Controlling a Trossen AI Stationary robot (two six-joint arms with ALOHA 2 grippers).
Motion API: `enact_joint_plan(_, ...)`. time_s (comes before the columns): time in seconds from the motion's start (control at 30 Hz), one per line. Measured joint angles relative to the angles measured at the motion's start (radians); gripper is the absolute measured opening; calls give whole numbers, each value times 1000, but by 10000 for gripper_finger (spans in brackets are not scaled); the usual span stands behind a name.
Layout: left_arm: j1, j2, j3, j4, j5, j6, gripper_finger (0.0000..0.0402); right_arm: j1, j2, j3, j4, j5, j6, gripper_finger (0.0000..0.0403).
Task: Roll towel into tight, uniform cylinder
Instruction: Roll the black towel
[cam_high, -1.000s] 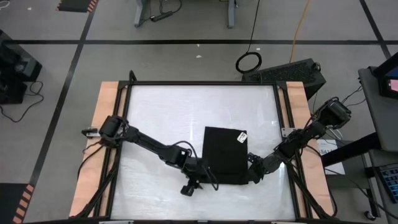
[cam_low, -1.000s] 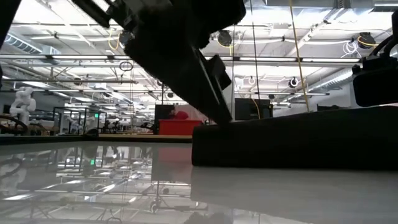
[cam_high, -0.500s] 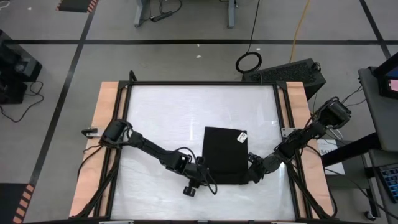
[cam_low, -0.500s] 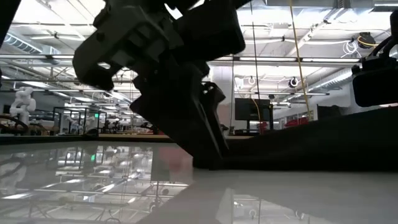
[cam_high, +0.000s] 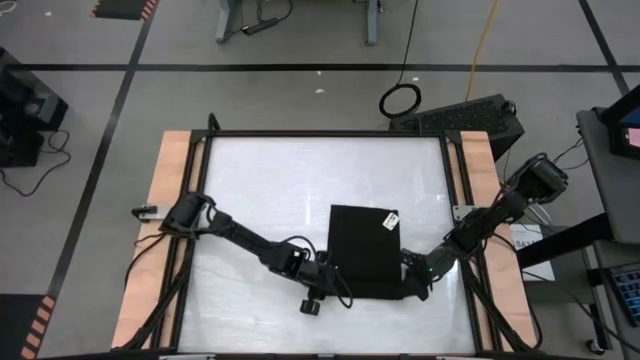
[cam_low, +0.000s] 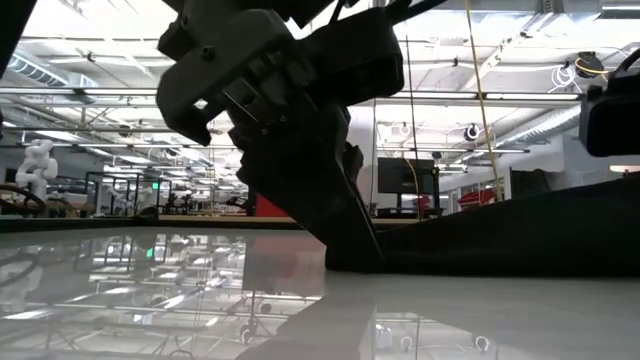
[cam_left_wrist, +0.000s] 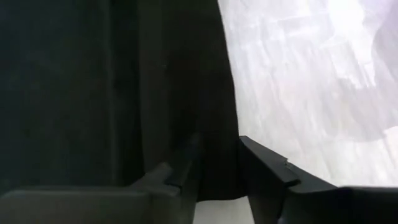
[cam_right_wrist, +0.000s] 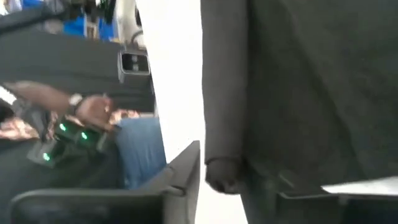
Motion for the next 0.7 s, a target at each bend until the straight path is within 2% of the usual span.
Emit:
enact_joint_plan(0.17,16,1,-1,-1,35,10,50,7,-65,1,-62,-102,-65,153)
enact_joint_plan(0.27,21,2,-1,0,72,43,14,38,-108,1,-89,-115,-134,167)
enact_joint_plan(0.47,43,2,-2,1,126,54,12,111,-180,7,-182,-48,-259,159)
enact_joint_plan(0.7,81,4,-4,20,224,57,13,157,-196,88,-289,2,-487,155)
